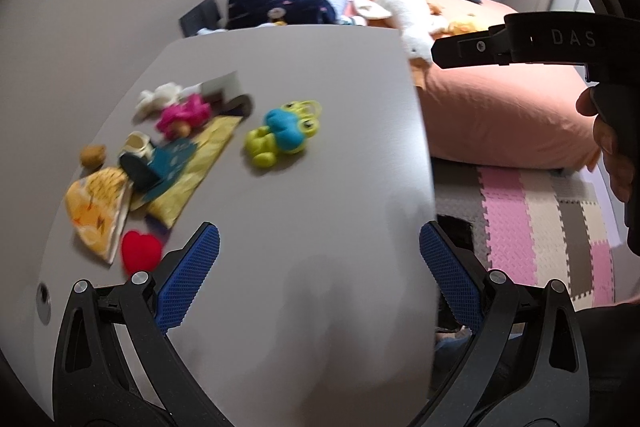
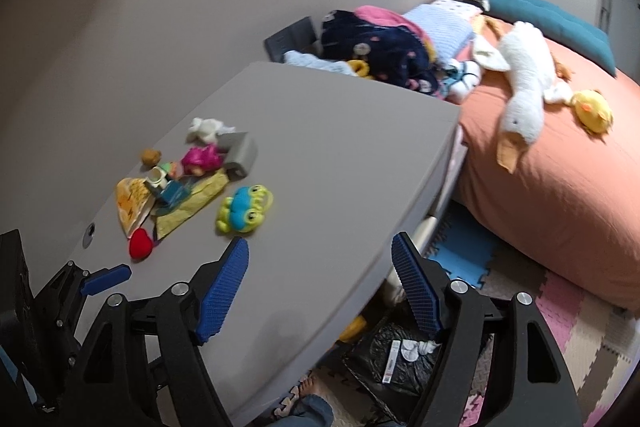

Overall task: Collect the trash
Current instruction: 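Move both open tools back over the table toward the toys, then grasp the red heart plush with the left tool while the right tool grasps the frog toy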

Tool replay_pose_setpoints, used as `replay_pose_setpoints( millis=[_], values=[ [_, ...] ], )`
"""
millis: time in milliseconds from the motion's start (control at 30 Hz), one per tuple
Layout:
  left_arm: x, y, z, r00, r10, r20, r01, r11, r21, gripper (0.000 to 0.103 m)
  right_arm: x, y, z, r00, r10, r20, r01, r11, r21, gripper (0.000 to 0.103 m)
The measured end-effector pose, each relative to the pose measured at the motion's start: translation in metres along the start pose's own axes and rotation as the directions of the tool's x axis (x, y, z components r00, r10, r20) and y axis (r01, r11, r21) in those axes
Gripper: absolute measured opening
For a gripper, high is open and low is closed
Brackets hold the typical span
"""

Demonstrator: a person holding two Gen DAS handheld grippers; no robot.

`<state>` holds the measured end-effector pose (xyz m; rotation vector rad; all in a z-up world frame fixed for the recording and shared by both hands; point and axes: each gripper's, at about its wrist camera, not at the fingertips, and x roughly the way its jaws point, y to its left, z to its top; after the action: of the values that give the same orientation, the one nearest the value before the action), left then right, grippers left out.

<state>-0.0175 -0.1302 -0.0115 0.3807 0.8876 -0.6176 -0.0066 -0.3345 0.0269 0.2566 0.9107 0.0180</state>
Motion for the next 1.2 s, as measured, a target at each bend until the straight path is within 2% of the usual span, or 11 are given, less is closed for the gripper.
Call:
replay_pose_setpoints(
  millis=[300,667,933,1200],
  values=[
    [0.000,0.038,-0.013,0.998,0.061,-0.014,-0.062,0.995,-0.083,0.096,0.034,0.032,0.007,0.998,0.044,-0.040,-0.047,0.997,-0.061,0.075],
    [0.011,0.081,-0.026,0.991,0.128,-0.024,-0.130,0.974,-0.185,0.096,0.082,0.054,0.008,0.992,0.064,-0.106,-0.074,0.993,-0.089,0.075],
    [0.023,0.110,-0.036,0.986,0.161,-0.052,-0.169,0.949,-0.266,0.096,0.114,0.065,0.010,0.986,0.068,-0.152,-0.086,0.990,-0.111,0.075],
    [0.040,0.141,-0.044,0.979,0.196,-0.062,-0.205,0.913,-0.354,0.095,0.142,0.076,0.016,0.986,0.055,-0.157,-0.078,0.986,-0.147,0.075]
  ],
)
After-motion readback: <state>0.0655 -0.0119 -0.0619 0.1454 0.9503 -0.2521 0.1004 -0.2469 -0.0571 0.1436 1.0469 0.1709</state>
